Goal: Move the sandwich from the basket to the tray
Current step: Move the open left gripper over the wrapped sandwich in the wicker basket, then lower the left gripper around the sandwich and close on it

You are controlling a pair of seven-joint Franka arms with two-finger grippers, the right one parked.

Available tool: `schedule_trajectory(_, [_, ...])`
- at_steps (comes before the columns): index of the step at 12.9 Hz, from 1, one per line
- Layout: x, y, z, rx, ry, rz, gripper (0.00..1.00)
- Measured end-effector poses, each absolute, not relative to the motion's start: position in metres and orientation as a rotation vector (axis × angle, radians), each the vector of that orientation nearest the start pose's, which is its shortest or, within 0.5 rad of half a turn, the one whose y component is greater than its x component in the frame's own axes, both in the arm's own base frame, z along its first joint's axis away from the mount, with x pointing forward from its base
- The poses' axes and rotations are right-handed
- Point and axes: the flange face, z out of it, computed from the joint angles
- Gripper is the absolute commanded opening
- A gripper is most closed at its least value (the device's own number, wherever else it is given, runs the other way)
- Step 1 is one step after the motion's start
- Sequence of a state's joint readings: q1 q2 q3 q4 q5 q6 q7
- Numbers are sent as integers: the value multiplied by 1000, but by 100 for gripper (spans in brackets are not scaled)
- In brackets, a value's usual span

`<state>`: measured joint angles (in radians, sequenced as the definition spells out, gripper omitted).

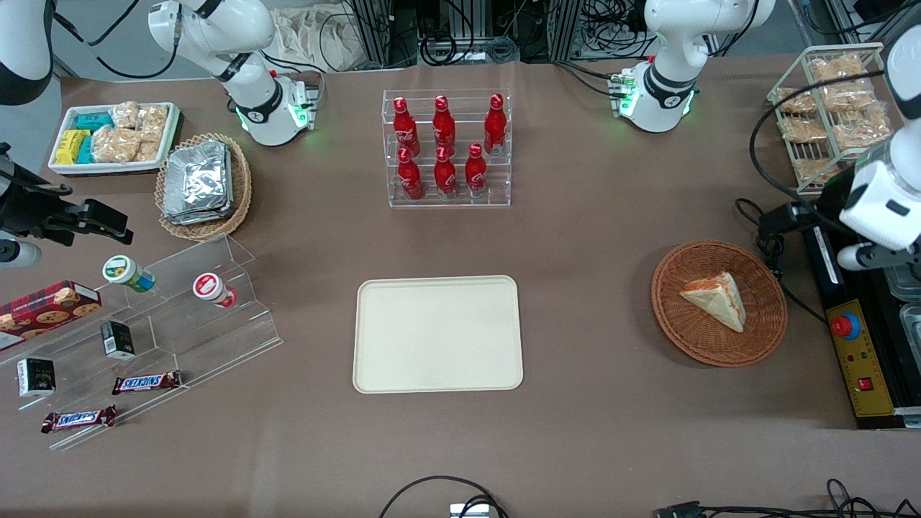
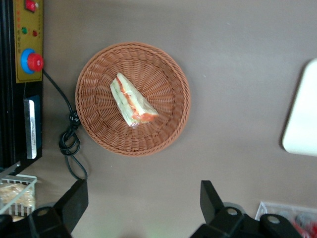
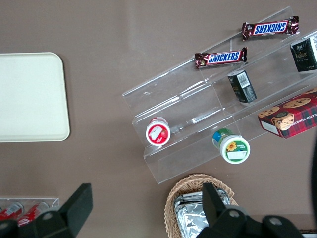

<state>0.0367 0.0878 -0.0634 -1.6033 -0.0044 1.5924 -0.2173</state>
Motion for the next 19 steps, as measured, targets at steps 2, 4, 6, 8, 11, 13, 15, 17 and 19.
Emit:
schedule_trajectory(2, [582,1,527,-3107,-437,126,100])
schedule_trajectory(4, [581,7,498,-3091,-550,97,100])
schedule_trajectory(6, [577,6,477,-3074,-645,72,100])
schedule_trajectory(8, [573,6,457,-3050,-748,59,100])
schedule_trajectory(11, [568,6,426,-3017,-875,18,100])
schedule_trajectory(13, [563,6,400,-3007,-920,1,100])
schedule_trajectory(15, [559,10,378,-2993,-970,-6,100])
schedule_trajectory(17, [557,17,357,-2981,-1013,-15,100])
schedule_trajectory(19, [555,25,338,-2968,-1059,-27,100])
